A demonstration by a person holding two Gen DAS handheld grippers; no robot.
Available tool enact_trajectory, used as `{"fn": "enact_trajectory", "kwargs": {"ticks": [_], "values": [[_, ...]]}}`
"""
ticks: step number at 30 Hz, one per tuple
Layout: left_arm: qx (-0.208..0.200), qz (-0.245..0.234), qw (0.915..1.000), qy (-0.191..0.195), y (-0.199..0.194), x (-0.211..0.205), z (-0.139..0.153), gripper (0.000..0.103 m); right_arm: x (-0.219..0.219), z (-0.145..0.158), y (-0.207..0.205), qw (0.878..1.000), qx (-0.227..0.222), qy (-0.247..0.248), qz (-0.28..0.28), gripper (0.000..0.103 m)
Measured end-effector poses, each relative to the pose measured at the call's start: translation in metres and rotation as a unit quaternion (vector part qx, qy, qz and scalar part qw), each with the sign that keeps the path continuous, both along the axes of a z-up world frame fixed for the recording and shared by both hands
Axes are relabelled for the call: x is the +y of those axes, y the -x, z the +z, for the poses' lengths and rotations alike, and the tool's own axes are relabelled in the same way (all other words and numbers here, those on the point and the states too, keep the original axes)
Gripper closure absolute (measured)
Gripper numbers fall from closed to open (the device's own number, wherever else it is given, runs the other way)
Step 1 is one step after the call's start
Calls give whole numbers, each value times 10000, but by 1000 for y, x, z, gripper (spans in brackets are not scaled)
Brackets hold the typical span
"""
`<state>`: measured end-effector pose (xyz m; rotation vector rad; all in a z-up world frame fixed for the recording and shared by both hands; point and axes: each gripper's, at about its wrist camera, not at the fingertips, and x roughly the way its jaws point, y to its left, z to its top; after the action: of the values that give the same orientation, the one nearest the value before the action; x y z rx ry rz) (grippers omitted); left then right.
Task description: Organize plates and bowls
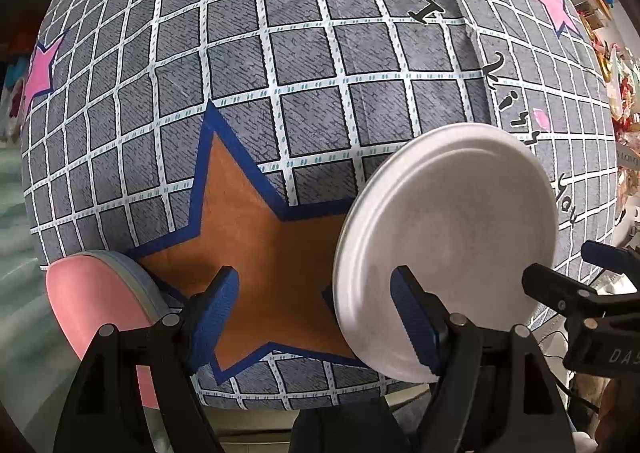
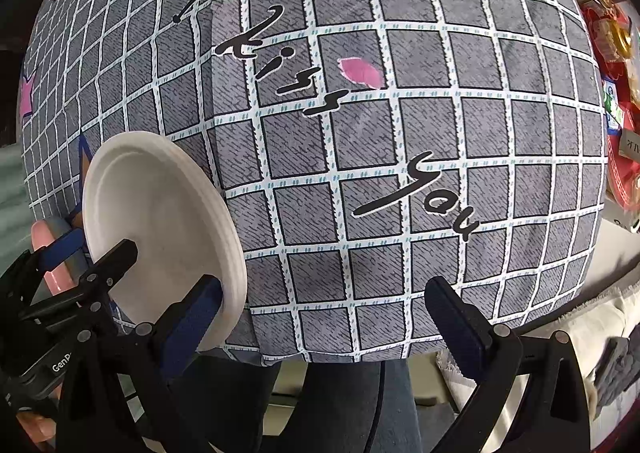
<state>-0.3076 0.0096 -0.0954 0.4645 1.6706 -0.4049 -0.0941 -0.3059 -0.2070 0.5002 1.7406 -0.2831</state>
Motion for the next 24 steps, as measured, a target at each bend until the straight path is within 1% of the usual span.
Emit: {"fn": "enact_trajectory", "kwargs": {"ticks": [3, 7, 11, 15, 19, 22, 24], "values": [[-4, -22, 10000, -3, -3, 1, -10, 22, 6, -9, -7, 10000, 5, 5, 12, 1], [-4, -12, 10000, -48, -3, -5, -15, 22, 13, -26, -16, 10000, 1, -2, -6, 1], [2, 17, 10000, -84, -4, -4, -31, 22, 14, -46, -24, 10000, 13, -22, 3, 1], [16, -10, 10000, -11, -9, 2, -45, 22, 17, -69, -28, 10000, -12, -85, -18, 1], [-1, -29, 10000, 65, -11, -8, -55, 21, 23, -94, -38, 9999, -37, -110, 68, 1], [44, 57, 9999, 152, -17, -10, -64, 21, 25, -106, -44, 9998, -67, -175, -33, 1], [40, 33, 9998, 190, -19, -10, -68, 21, 26, -112, -48, 9998, -84, -173, -20, 1]]}}
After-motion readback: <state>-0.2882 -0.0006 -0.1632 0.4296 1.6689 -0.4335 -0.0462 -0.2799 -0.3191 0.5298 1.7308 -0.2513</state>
